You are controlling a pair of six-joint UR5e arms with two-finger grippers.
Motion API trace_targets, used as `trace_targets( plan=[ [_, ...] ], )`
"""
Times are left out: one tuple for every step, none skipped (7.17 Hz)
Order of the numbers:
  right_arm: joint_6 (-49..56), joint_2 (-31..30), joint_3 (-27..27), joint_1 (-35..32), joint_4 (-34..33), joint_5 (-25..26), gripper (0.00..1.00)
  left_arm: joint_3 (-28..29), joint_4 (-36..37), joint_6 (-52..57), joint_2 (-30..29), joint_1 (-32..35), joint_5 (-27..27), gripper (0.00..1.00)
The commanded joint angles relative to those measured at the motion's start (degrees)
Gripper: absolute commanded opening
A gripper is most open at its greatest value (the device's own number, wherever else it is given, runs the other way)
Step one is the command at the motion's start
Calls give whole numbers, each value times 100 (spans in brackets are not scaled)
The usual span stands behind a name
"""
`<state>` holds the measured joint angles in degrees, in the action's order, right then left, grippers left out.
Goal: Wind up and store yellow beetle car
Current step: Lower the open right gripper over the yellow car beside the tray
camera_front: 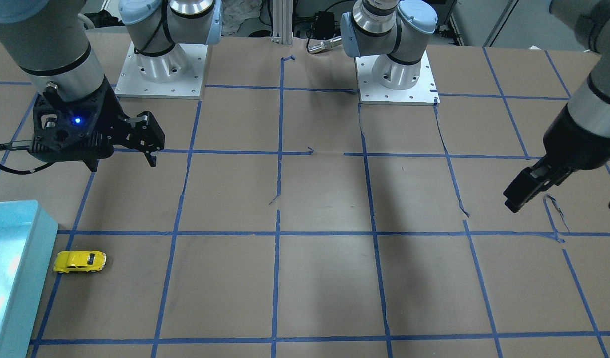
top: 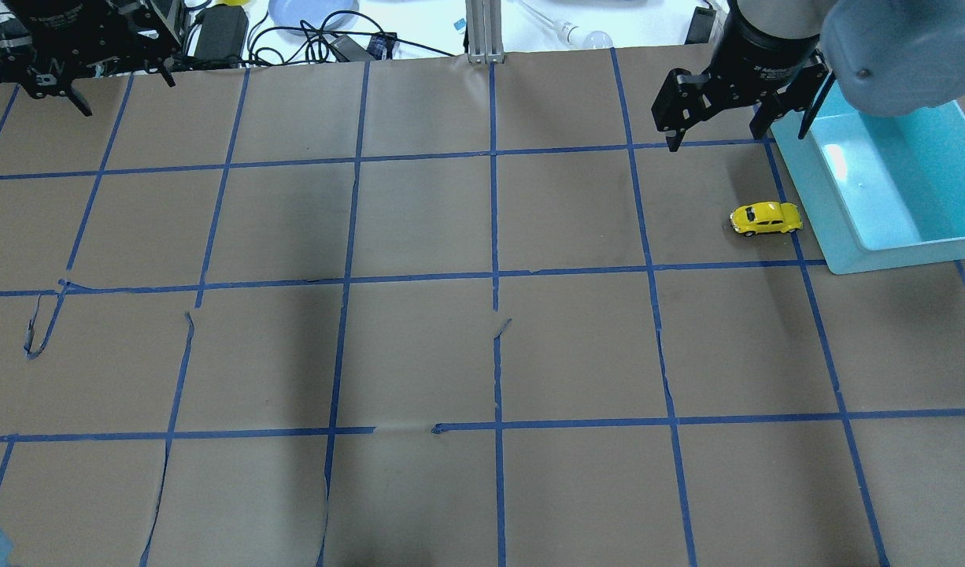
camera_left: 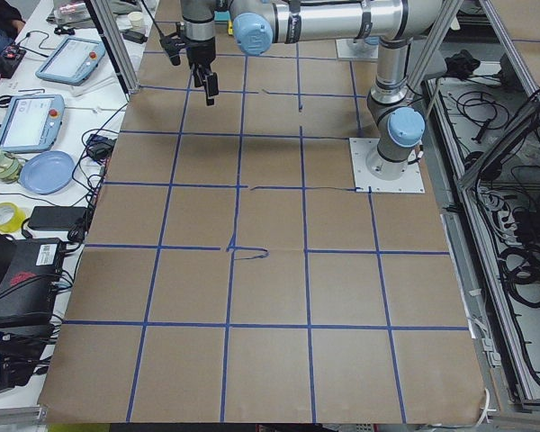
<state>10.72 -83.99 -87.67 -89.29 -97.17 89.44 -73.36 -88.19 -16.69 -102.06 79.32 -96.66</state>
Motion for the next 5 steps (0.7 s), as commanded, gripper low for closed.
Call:
trace_targets(
  plan=[
    [1234, 241, -388, 217, -352, -252, 100, -46, -85, 201, 326, 389, 16, 100],
    [2031, 521, -408, 602, -451, -382, 100, -90, -76, 402, 309, 618, 16, 100],
    [2831, 672, -443, 867, -495, -409, 100, -300, -128, 1439, 414, 707, -2, 100],
    [3509, 943, -383, 974, -583, -375, 100, -493, -137, 2468, 615, 717, -2, 100],
    [4525, 1085, -426, 1105, -1080, -348, 100, -626, -137, 2634, 730, 743, 24, 100]
  ],
)
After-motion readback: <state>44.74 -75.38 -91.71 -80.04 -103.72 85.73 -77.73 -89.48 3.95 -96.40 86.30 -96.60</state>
